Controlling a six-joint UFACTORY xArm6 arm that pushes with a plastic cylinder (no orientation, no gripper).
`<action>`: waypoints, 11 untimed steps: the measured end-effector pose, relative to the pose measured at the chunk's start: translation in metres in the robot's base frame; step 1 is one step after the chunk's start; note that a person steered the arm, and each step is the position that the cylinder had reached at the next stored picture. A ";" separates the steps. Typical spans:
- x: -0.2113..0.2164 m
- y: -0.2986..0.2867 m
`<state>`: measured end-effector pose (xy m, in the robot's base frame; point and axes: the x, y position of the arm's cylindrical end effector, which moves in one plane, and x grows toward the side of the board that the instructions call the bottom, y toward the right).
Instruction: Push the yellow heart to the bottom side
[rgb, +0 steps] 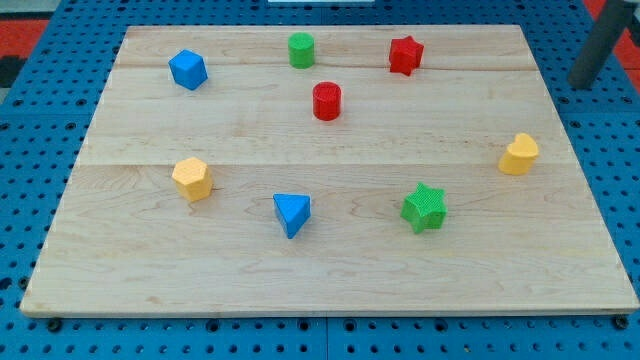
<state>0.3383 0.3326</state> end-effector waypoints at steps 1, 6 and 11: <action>0.056 0.000; 0.096 -0.135; 0.152 -0.087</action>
